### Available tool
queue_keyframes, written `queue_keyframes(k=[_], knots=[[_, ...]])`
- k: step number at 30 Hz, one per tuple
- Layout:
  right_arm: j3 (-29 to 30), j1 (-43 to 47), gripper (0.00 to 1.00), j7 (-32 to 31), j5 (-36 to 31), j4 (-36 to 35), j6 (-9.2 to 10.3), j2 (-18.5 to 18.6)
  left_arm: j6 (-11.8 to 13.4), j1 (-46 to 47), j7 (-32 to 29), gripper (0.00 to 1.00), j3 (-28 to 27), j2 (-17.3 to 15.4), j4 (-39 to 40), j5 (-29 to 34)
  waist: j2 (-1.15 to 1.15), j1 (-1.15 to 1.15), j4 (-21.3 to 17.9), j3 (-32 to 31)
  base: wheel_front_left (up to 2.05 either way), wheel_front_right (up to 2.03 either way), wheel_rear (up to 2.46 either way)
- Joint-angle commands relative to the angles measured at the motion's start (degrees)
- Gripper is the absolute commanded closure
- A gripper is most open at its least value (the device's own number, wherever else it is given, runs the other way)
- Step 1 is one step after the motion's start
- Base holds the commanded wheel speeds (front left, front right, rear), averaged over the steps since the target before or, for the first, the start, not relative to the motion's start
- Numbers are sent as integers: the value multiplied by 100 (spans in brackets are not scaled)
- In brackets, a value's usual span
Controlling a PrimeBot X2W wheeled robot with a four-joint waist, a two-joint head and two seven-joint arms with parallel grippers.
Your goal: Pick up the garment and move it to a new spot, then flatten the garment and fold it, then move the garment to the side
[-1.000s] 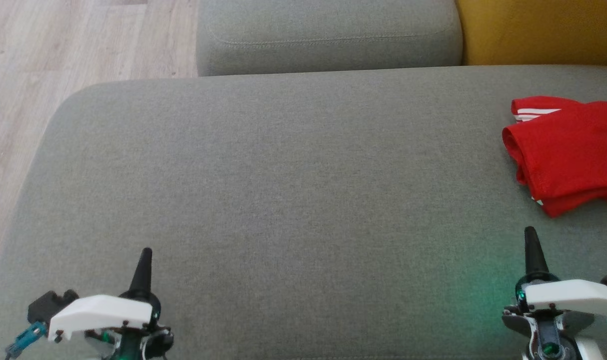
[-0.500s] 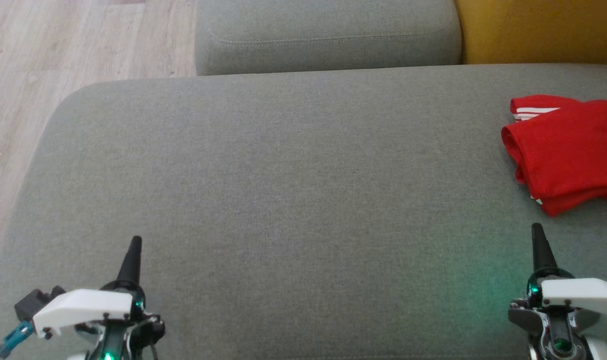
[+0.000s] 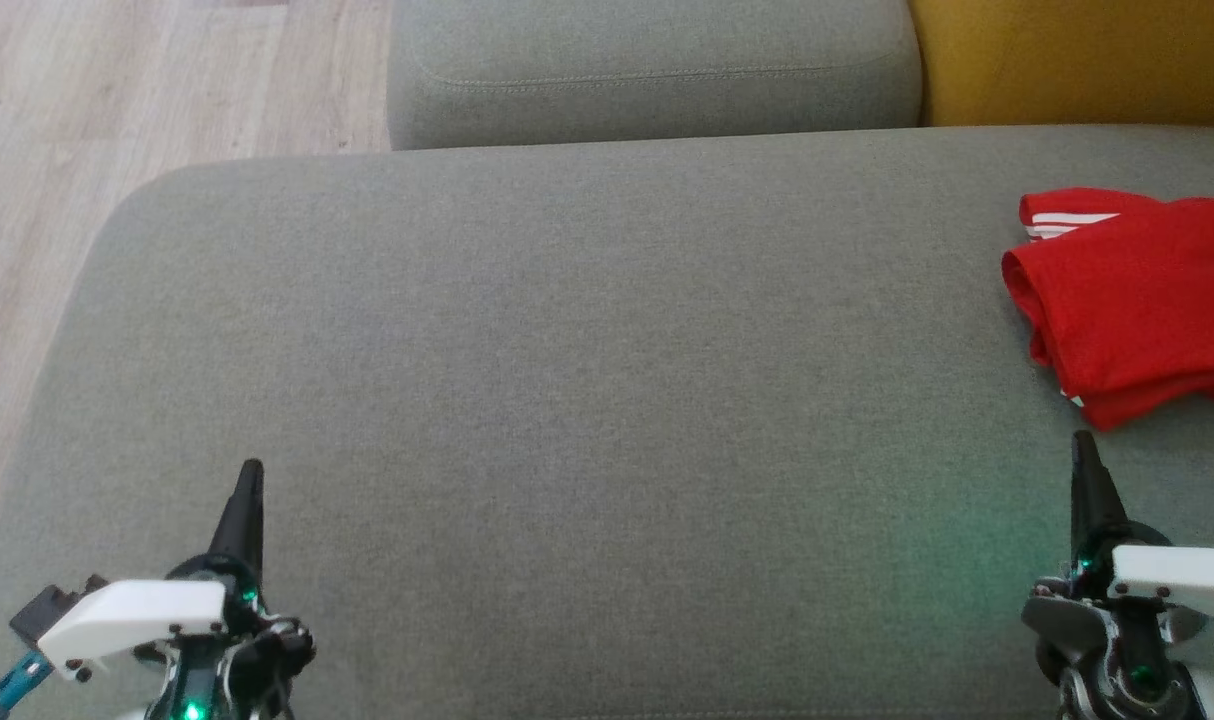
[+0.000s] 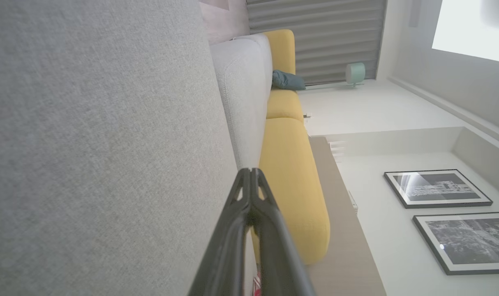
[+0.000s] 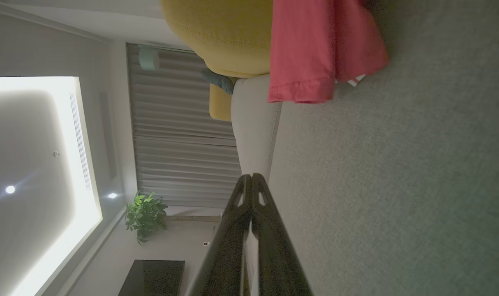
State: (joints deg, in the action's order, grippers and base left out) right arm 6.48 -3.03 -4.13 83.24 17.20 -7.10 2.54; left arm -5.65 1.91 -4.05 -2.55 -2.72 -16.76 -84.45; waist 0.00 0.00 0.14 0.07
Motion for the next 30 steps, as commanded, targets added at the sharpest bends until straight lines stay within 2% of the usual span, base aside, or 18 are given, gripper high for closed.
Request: queue_keyframes(k=[1, 12, 30], knots=[[-61, -292, 100, -81, 215, -243, -35, 31, -72, 373, -69, 100, -219, -25, 216, -179, 0, 0, -2, 2, 0, 0, 0], [3, -315, 100, -232, 874, -315, -38, 33, -180, 427, -234, 100, -386, -24, 268, -760, 0, 0, -14, 11, 0, 0, 0], [4, -316, 100, -236, 893, -317, -39, 33, -183, 428, -242, 100, -394, -22, 270, -774, 0, 0, -14, 11, 0, 0, 0]])
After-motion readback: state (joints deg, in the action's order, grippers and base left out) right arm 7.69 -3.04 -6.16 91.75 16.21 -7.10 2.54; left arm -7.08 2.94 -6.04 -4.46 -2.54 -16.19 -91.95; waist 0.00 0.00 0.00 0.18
